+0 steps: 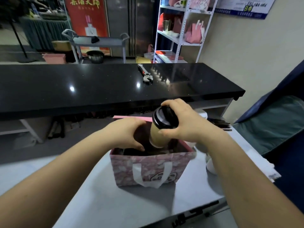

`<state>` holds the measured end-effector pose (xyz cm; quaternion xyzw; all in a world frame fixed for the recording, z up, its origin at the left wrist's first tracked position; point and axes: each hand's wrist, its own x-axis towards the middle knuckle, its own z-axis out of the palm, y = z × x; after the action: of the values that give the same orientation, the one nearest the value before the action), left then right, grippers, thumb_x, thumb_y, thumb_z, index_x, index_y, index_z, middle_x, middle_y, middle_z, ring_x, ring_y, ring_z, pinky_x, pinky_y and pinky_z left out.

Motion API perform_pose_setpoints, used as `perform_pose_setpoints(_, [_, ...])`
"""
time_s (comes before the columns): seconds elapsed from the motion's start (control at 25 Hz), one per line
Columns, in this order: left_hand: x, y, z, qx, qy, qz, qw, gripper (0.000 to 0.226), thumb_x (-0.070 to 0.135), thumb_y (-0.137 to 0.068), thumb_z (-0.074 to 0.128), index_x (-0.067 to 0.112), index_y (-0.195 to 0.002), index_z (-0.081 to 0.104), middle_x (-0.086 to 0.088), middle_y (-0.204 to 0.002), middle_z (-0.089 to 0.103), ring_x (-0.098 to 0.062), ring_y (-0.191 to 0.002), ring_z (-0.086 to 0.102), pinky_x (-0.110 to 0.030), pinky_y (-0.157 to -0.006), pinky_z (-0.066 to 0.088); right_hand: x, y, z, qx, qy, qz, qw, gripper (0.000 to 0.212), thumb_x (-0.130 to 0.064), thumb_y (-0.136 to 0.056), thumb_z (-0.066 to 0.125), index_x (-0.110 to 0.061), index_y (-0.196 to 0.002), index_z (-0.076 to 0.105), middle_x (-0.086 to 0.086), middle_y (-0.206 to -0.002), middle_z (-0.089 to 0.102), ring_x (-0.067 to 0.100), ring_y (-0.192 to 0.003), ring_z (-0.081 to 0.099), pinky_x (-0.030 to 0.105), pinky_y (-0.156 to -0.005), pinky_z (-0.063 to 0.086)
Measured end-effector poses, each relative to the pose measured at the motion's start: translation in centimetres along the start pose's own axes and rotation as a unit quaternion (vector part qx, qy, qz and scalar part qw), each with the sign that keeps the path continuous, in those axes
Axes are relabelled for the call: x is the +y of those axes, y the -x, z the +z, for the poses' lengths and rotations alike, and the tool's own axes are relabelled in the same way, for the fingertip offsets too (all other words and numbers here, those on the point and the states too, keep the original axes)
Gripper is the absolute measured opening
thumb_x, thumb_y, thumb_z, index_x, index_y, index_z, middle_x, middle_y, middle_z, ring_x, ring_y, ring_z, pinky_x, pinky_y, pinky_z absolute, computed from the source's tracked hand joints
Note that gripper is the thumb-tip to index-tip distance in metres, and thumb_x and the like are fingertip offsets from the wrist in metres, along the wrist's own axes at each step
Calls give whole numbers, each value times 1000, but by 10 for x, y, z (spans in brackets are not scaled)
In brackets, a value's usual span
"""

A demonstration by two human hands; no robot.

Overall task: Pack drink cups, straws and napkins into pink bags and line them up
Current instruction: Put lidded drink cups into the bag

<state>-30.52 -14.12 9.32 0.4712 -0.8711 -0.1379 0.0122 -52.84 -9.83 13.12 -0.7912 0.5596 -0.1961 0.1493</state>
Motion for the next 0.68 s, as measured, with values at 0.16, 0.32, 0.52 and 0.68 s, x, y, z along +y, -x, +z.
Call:
perform_pose_setpoints(0.16, [-2, 2, 21, 4, -48, 38, 998, 132, 71, -47, 79, 20, -150, 15, -2, -147, 31, -23, -135, 28, -38, -111, 32, 5, 4, 41, -57, 141, 28, 988, 78, -49, -63, 74, -27, -130, 38, -3, -122, 39, 21, -115, 37, 34, -95, 39])
perform_pose_setpoints(0.32, [2, 11, 42, 13, -95, 42, 995, 155, 81, -40, 73, 15, -152, -12, -10, -161, -13, -26, -147, -15, -45, -118, 1, 18, 5, 59, -84, 362, 41, 927, 82, -47, -61, 77, -22, -129, 38, 3, -120, 43, 26, -112, 44, 39, -92, 36])
perform_pose_setpoints(0.52, [7, 15, 47, 27, -85, 51, 995, 160, 84, -38, 71, 15, -149, -22, -13, -158, -22, -29, -145, -24, -45, -117, -7, 15, -9, 82, -135, 290, 60, 946, 84, -31, -66, 80, -15, -134, 33, 9, -126, 41, 31, -111, 48, 42, -88, 46])
perform_pose_setpoints(0.68, [8, 15, 47, 26, -77, 49, 995, 160, 82, -39, 72, 16, -149, -22, -14, -157, -24, -29, -143, -27, -46, -117, -7, 19, -12, 93, -156, 188, 112, 963, 95, -43, -70, 77, -19, -144, 22, 8, -139, 34, 32, -120, 45, 45, -96, 43])
